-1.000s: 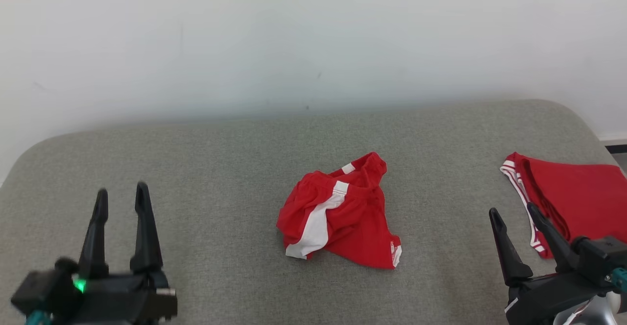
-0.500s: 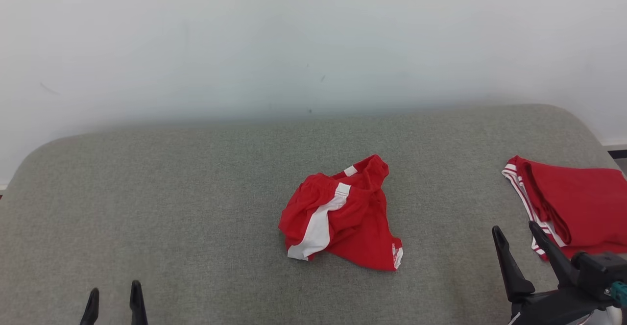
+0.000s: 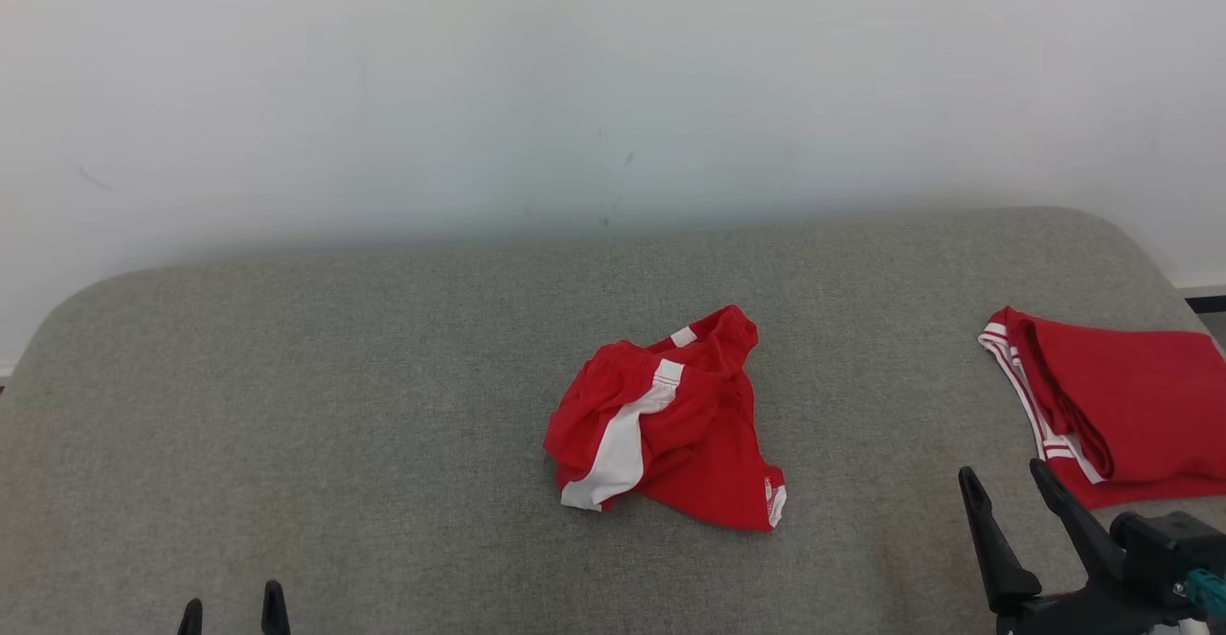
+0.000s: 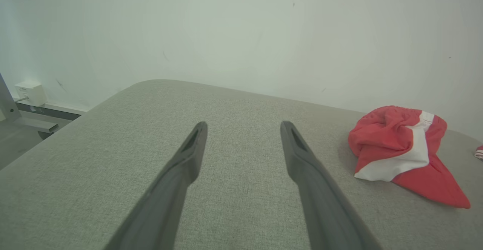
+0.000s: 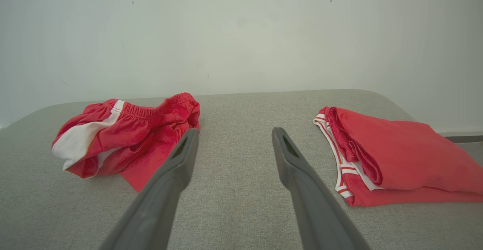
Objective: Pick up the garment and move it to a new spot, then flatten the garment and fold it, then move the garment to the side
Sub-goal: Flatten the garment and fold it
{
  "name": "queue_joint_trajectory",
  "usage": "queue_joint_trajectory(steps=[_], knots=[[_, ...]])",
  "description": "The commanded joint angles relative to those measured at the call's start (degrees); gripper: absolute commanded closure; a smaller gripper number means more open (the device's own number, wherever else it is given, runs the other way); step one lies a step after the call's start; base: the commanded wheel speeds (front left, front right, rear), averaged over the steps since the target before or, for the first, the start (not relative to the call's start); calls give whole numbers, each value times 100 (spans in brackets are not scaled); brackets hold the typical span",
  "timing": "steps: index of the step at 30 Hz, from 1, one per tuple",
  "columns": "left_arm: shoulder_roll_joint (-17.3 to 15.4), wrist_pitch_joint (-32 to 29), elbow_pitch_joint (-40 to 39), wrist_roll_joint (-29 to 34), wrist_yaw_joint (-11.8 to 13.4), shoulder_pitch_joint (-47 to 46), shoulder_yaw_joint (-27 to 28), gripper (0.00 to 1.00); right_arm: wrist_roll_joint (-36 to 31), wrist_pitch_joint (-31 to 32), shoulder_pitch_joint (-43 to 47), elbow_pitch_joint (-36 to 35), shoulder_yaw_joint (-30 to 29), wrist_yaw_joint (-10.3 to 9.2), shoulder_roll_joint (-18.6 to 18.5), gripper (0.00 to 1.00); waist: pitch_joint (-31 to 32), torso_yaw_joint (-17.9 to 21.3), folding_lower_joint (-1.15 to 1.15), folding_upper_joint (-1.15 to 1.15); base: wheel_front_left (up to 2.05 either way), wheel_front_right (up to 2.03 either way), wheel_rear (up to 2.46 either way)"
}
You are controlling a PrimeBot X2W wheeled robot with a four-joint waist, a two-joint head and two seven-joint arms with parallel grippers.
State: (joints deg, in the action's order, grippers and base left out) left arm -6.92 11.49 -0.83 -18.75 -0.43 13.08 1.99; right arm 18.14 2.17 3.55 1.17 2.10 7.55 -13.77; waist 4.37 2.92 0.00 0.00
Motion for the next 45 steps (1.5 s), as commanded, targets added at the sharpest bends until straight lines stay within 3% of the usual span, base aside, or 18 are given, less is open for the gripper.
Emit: queue_joint_trajectory(steps=[1,15,21,25,28,31,41,45], knots=[[13,-17,-46,-2,38,100,-9,0,49,-30,38,24,4,-11,-10,0,-7,4,0,0,0,0,0],[-34,-100,-246,66,201,168,-57,0,82,-78,-29,87,109,-11,53,0,-60,108,0,0,0,0,0],[-140,-578,-422,95,168,-316,-231,0,106,-45,-115,54,184,-11,18,0,-109,225,0,0,0,0,0],[-313,-1264,-320,232,-16,-1139,-587,0,114,-51,-167,42,235,-11,37,0,-189,368,0,0,0,0,0],[-496,-2074,258,392,-326,-2216,-1055,0,117,-50,-255,74,312,-11,53,0,-299,604,0,0,0,0,0],[-457,-2606,731,287,-495,-2971,-1375,0,111,-49,-319,91,353,-11,68,0,-379,823,0,0,0,0,0],[-66,-4103,2037,83,-654,-4583,-2133,0,144,-65,-488,115,528,-11,55,0,-699,1664,0,0,0,0,0],[-131,-4608,2435,106,-669,-5015,-2381,0,171,-114,-596,146,630,-11,95,0,-883,1983,0,0,0,0,0]])
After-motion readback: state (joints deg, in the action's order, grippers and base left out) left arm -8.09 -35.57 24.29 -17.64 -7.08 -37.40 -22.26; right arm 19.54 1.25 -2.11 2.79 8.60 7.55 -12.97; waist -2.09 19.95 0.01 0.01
